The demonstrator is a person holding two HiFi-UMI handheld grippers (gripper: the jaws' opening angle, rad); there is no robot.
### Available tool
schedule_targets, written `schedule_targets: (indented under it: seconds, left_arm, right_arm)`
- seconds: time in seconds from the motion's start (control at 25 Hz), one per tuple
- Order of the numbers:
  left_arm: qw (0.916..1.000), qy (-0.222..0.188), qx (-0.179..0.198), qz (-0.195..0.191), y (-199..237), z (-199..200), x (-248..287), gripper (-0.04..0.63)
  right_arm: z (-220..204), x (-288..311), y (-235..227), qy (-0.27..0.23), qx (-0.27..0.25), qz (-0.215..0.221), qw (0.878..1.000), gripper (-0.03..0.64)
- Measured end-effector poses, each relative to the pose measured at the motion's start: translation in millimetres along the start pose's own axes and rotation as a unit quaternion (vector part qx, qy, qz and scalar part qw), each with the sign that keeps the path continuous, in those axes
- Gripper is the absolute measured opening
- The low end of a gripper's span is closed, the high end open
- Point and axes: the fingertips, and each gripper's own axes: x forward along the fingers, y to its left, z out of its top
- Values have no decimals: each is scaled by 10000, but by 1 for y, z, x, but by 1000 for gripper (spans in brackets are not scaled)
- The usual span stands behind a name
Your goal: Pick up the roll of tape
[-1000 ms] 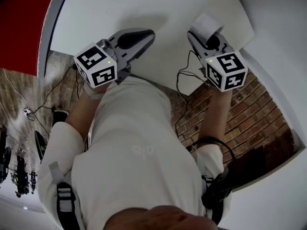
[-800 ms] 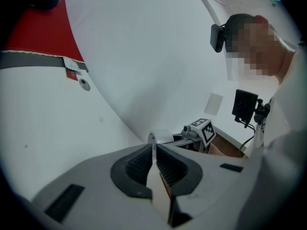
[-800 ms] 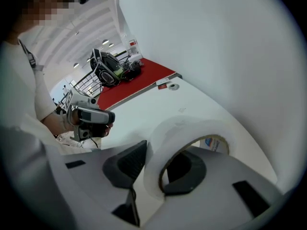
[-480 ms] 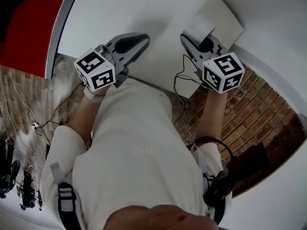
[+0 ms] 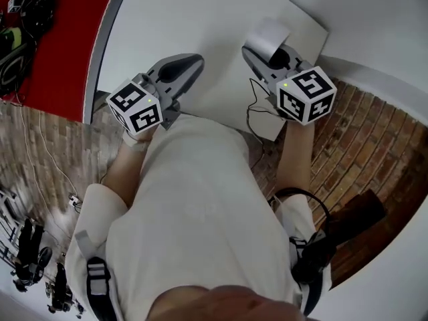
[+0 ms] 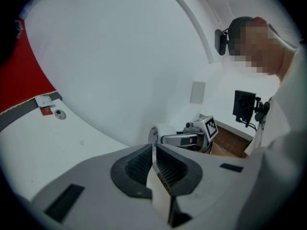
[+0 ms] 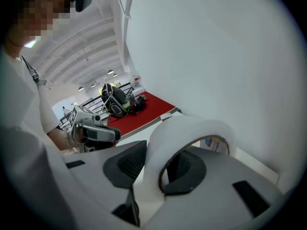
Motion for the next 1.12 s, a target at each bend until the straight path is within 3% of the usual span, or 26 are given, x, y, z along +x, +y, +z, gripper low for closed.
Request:
schedule_targets:
  seconds: [0.44, 0.8, 1.12]
  left_arm:
    - [9977, 16, 652, -176, -69, 2, 8, 11]
    - [9947, 145, 1012, -93, -109, -2, 11, 11]
    - [9894, 208, 1393, -361, -128, 24, 6, 11]
  right_arm:
    - [8, -78, 12, -852, 100, -179, 9961, 120]
    - [4, -122, 21, -1443, 219, -222, 9890, 120]
    - [13, -144, 34, -1972, 472, -431, 9783, 120]
